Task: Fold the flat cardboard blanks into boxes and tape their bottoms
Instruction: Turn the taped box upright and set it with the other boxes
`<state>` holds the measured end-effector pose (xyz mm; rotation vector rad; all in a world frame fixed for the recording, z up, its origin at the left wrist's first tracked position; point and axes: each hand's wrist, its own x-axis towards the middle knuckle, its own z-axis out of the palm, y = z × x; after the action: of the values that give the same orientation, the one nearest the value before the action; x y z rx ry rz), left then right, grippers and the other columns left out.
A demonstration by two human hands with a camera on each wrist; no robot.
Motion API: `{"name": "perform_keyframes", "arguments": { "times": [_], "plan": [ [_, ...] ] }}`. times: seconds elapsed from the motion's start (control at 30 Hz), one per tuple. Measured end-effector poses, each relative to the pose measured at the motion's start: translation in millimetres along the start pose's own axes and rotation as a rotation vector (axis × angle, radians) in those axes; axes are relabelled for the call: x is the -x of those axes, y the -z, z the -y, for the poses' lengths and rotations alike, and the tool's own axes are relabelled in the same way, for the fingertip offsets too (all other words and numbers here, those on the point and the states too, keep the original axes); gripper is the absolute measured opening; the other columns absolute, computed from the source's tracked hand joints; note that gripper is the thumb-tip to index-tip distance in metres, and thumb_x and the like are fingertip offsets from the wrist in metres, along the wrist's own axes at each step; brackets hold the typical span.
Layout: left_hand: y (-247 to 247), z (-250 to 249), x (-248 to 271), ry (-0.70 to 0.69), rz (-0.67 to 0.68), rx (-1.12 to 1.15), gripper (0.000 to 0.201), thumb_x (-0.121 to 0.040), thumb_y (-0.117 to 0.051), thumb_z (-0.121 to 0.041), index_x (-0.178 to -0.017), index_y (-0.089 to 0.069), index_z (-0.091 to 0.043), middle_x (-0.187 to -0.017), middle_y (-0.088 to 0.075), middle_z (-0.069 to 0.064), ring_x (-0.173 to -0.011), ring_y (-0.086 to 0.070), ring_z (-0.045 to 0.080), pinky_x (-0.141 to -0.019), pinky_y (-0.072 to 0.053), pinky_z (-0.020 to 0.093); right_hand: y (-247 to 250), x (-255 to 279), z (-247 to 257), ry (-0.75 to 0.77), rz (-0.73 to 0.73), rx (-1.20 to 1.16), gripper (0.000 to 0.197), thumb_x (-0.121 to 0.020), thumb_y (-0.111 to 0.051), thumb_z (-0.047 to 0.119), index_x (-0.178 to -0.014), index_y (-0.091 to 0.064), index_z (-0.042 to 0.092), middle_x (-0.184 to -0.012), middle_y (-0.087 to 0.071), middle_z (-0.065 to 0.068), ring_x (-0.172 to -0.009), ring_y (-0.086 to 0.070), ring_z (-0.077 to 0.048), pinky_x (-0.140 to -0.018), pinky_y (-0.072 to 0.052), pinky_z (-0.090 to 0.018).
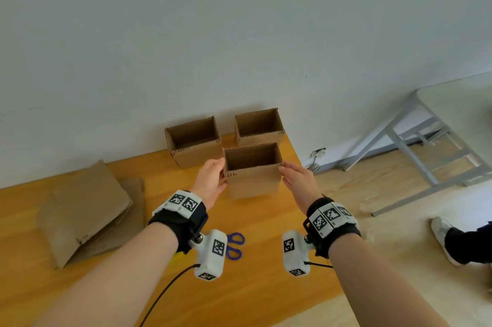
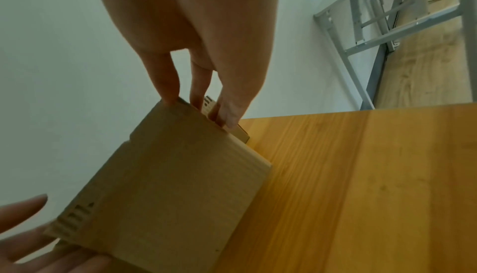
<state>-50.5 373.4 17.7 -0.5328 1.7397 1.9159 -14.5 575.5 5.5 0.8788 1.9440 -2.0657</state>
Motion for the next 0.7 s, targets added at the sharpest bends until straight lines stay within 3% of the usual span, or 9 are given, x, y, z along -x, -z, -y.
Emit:
{"name": "perform_keyframes", "arguments": {
  "times": [0.13,0.2,0.37,0.43,0.5,0.7],
  "plan": [
    [-19,-3,-12,0.007,-0.016,-0.074,0.033,-0.097,-0.044,-0.007,-0.130,-0.041,-0.009,-0.135,-0.044,0.012,-0.128,-0.042,0.025,-0.110,-0.034,0.043,10,-16,4,-0.062,0.004,-0.094,0.047,-0.097,-0.050,0.030,-0.139,-0.043,0.010,-0.135,-0.050,-0.003,-0.129,-0.045,-0.020,-0.112,-0.033,-0.036],
    [-28,-3,-19,0.010,-0.020,-0.112,0.033,-0.096,-0.044,-0.003,-0.127,-0.043,-0.010,-0.137,-0.043,0.012,-0.127,-0.043,0.025,-0.109,-0.036,0.042,15,-26,4,-0.063,-0.027,-0.054,0.047,-0.099,-0.047,0.027,-0.142,-0.039,0.008,-0.135,-0.048,-0.003,-0.130,-0.043,-0.021,-0.112,-0.033,-0.036],
    [-39,-6,-31,-0.025,-0.035,-0.224,0.039,-0.093,-0.048,0.002,-0.131,-0.041,-0.007,-0.142,-0.042,0.012,-0.126,-0.046,0.024,-0.106,-0.040,0.040,18,-44,11,-0.013,-0.080,0.085,0.039,-0.100,-0.042,0.018,-0.138,-0.045,0.009,-0.129,-0.054,-0.006,-0.121,-0.049,-0.021,-0.108,-0.039,-0.038],
    [-39,-4,-33,-0.049,-0.033,-0.288,0.039,-0.092,-0.051,0.000,-0.129,-0.042,-0.007,-0.142,-0.043,0.012,-0.125,-0.048,0.023,-0.104,-0.042,0.038,17,-47,13,0.005,-0.100,0.141,0.036,-0.101,-0.040,0.016,-0.135,-0.048,0.010,-0.123,-0.056,-0.006,-0.120,-0.050,-0.023,-0.108,-0.039,-0.041],
    [-37,-4,-33,-0.073,-0.028,-0.349,0.040,-0.092,-0.054,-0.005,-0.130,-0.043,-0.009,-0.139,-0.046,0.010,-0.124,-0.049,0.022,-0.103,-0.044,0.037,16,-46,15,0.024,-0.108,0.207,0.038,-0.100,-0.040,0.015,-0.138,-0.046,0.010,-0.132,-0.054,-0.008,-0.128,-0.046,-0.024,-0.110,-0.036,-0.042],
    [-16,-16,-27,-0.140,-0.045,-0.479,0.044,-0.091,-0.057,-0.014,-0.133,-0.043,-0.017,-0.132,-0.051,0.008,-0.117,-0.052,0.020,-0.099,-0.047,0.039,13,-29,36,0.140,-0.130,0.425,0.044,-0.100,-0.043,0.019,-0.143,-0.037,0.012,-0.146,-0.041,-0.007,-0.136,-0.036,-0.021,-0.108,-0.031,-0.034]
  ]
}}
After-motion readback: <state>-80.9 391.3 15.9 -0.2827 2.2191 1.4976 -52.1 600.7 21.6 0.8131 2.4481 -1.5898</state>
